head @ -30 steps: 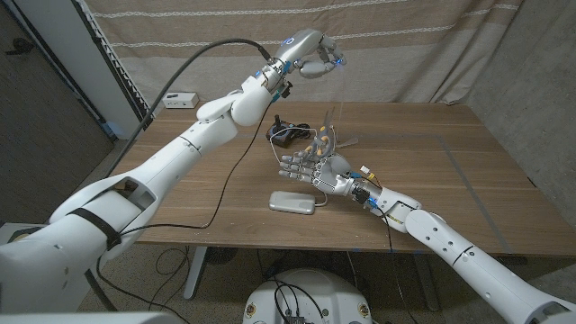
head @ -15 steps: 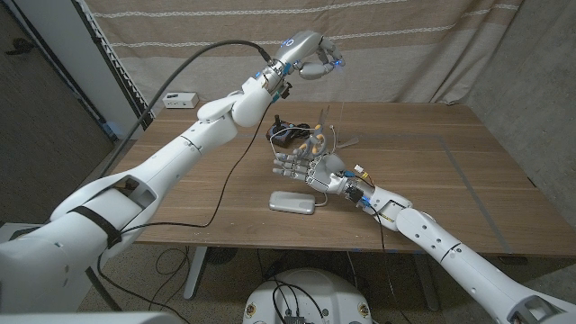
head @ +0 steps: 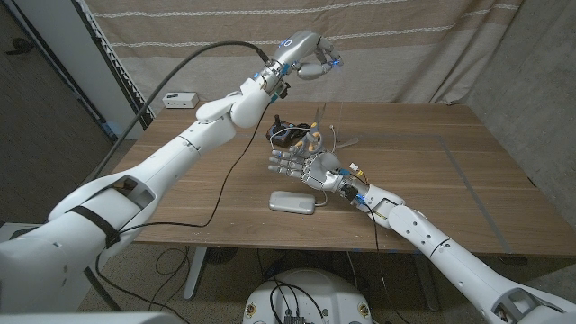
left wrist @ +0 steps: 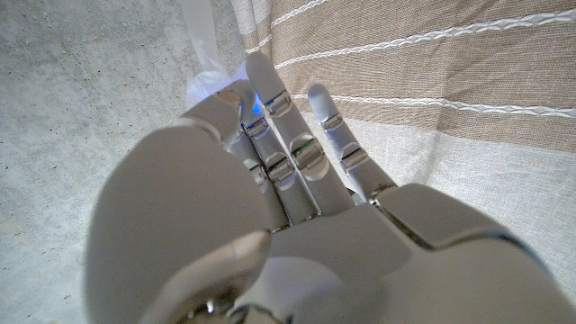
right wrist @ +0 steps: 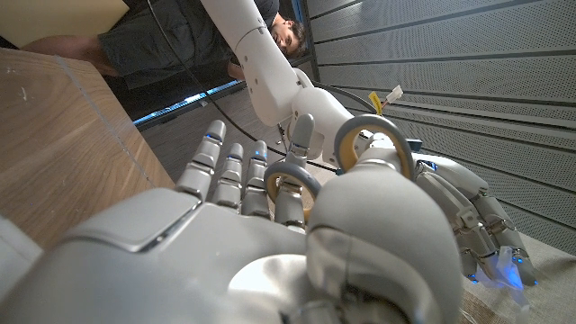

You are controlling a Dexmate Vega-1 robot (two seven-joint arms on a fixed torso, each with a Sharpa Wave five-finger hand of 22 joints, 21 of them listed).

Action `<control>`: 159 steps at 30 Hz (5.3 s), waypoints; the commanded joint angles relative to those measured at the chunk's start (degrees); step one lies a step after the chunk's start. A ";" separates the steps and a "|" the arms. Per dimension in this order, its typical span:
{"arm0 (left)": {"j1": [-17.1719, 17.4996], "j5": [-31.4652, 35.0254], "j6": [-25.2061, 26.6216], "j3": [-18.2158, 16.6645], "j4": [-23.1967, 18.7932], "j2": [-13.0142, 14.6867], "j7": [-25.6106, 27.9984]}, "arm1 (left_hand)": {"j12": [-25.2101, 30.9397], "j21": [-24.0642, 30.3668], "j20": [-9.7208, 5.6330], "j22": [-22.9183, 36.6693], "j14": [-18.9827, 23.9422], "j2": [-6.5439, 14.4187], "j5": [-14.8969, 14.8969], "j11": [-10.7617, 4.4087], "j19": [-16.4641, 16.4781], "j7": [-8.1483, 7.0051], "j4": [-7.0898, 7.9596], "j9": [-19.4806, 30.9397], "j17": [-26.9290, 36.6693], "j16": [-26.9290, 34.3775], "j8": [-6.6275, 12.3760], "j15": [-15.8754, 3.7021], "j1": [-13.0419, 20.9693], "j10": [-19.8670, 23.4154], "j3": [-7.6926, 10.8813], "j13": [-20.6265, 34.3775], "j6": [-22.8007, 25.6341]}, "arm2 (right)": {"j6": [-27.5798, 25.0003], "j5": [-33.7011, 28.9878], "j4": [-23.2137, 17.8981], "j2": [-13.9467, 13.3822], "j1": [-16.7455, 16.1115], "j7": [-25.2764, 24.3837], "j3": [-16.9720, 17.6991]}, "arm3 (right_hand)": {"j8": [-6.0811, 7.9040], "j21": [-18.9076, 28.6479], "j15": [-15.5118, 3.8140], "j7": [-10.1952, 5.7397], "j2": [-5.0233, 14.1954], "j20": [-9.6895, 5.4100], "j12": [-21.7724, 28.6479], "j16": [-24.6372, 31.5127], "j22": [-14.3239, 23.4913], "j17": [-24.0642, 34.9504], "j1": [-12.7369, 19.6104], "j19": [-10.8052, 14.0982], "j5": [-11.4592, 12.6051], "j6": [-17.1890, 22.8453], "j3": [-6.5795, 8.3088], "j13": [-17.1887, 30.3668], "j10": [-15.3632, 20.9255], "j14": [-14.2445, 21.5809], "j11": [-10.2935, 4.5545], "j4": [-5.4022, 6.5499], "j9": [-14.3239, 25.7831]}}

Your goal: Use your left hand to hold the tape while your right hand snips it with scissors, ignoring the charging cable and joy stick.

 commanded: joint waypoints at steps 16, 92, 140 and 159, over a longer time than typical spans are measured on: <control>1.11 0.51 1.16 -1.15 -1.39 1.46 1.09 | 0.40 0.80 -7.41 -0.03 0.24 0.18 0.24 -1.36 -0.35 -0.22 0.05 -0.05 0.09 0.50 -0.21 -0.02 -0.24 1.95 -0.20 11.46 0.12 | 1.72 -1.21 2.65 1.23 1.18 2.24 1.04 | -1.02 -0.99 -0.48 -0.92 -0.72 0.10 -0.30 -0.73 -0.06 -0.03 0.07 0.44 -0.31 -0.45 -0.61 0.21 0.07 -0.23 -1.16 -0.10 -0.19; 7.13 1.51 6.85 -4.40 -8.88 4.49 3.71 | 0.39 2.85 -7.33 -0.14 0.65 0.34 -0.04 -1.31 -0.65 -0.01 -0.01 -0.06 0.20 1.14 -0.28 -0.02 -0.11 2.73 -0.45 11.36 0.56 | 2.50 -0.32 5.07 3.08 1.30 4.38 2.73 | -2.57 -3.39 -1.09 -2.07 -1.64 0.09 -0.82 -1.58 -0.04 -0.12 -1.47 0.61 -0.52 0.20 -1.74 -0.07 0.20 -0.51 -2.32 0.43 -1.03; 8.45 0.62 7.20 -4.91 -9.55 4.81 3.60 | 0.36 4.24 -7.22 -0.34 0.70 0.31 -0.35 -1.34 -1.01 0.05 -0.07 -0.06 0.28 1.67 -0.42 -0.02 -0.15 3.05 -0.64 11.32 0.70 | 2.08 -0.30 5.65 3.88 1.91 5.67 2.30 | -2.99 -4.71 -1.31 -2.14 -1.33 0.06 -1.06 -1.85 -0.01 -0.14 -1.74 0.76 -0.43 0.83 -1.82 -0.09 0.36 -0.37 -2.44 0.54 -0.90; 9.32 0.80 7.15 -5.52 -10.80 5.05 3.93 | 0.32 4.68 -7.18 -0.44 0.68 0.31 -0.42 -1.35 -1.21 0.14 -0.07 -0.04 0.29 1.81 -0.49 -0.01 -0.18 3.03 -0.67 11.34 0.67 | 2.23 -0.39 8.09 5.44 3.68 8.46 1.81 | -3.87 -5.30 -0.98 -1.63 -1.43 0.09 -1.12 -2.10 0.00 -0.15 -1.95 0.83 -0.43 0.26 -1.98 -0.09 0.53 -0.64 -2.43 0.59 -1.38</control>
